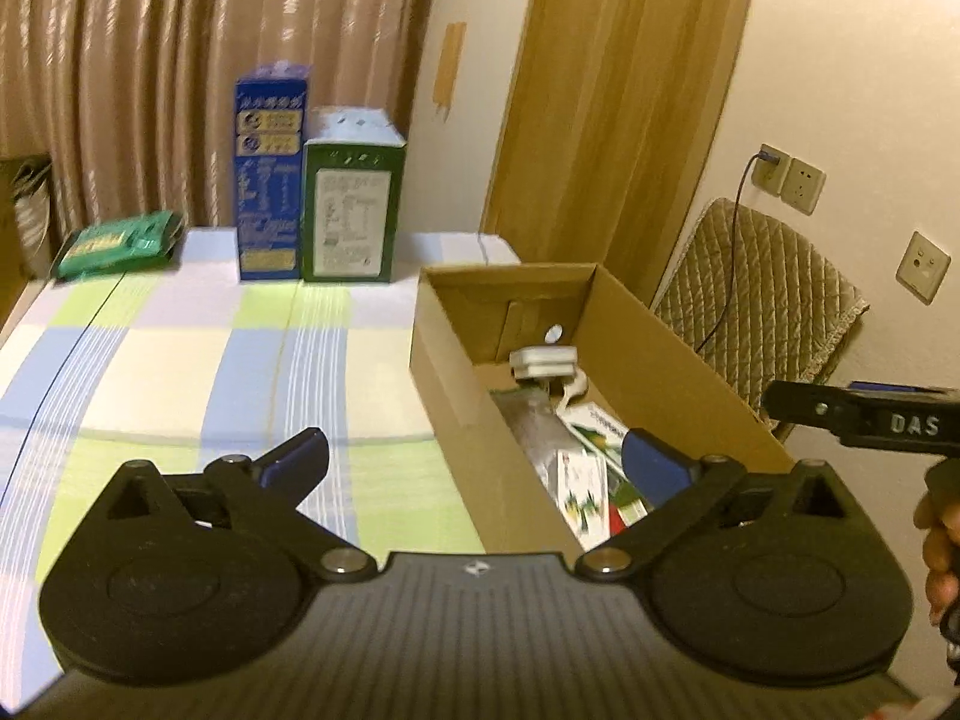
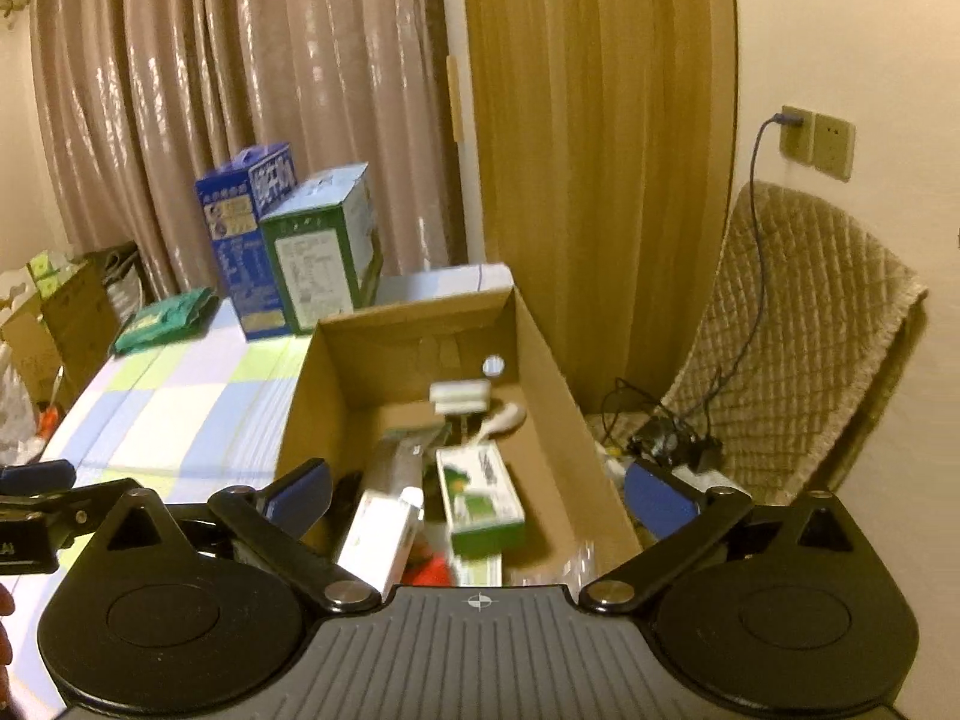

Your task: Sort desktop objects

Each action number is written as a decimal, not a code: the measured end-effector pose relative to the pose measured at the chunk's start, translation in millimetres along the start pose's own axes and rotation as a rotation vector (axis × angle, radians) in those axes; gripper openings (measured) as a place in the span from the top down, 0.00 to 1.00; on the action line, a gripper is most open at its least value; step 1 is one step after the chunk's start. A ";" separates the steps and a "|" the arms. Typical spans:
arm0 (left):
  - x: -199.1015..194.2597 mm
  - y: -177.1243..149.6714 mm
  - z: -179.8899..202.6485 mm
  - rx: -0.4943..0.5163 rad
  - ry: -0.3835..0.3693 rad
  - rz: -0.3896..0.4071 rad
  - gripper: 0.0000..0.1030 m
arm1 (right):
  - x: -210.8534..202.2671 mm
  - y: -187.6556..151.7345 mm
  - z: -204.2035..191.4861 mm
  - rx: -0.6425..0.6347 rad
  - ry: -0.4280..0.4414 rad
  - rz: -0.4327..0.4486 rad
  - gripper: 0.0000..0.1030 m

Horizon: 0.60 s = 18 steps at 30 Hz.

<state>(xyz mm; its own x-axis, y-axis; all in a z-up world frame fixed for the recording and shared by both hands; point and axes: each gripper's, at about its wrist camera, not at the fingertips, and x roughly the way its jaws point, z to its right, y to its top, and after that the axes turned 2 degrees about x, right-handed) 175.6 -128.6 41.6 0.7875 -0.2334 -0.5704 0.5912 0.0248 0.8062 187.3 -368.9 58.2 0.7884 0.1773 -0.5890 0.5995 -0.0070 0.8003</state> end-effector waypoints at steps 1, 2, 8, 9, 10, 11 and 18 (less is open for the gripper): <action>-6.4 -2.4 0.2 -0.010 -0.006 -0.007 0.01 | -6.8 -1.7 -3.3 -0.005 -0.004 -0.011 0.02; -13.0 -4.8 0.9 -0.017 -0.009 -0.011 0.01 | -15.8 -4.7 -6.2 -0.011 -0.007 -0.017 0.02; -51.1 -20.1 9.7 -0.011 0.008 -0.022 0.01 | -53.9 -25.6 -26.1 -0.064 -0.035 -0.059 0.02; -56.8 -23.0 11.4 -0.006 0.000 -0.026 0.01 | -59.2 -29.8 -28.4 -0.067 -0.039 -0.066 0.02; -61.1 -25.1 13.0 -0.002 -0.001 -0.030 0.01 | -63.2 -33.9 -30.2 -0.068 -0.041 -0.070 0.02; -65.5 -27.4 15.0 0.006 0.002 -0.037 0.01 | -68.1 -37.9 -31.6 -0.068 -0.042 -0.072 0.02; -95.8 -47.9 26.2 0.017 -0.006 -0.028 0.01 | -94.9 -64.2 -37.1 -0.054 -0.049 -0.086 0.02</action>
<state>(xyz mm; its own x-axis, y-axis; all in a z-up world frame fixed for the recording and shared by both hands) 67.2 -132.9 61.7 0.7700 -0.2392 -0.5915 0.6095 0.0016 0.7928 68.9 -348.8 66.8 0.7411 0.1271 -0.6592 0.6578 0.0590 0.7509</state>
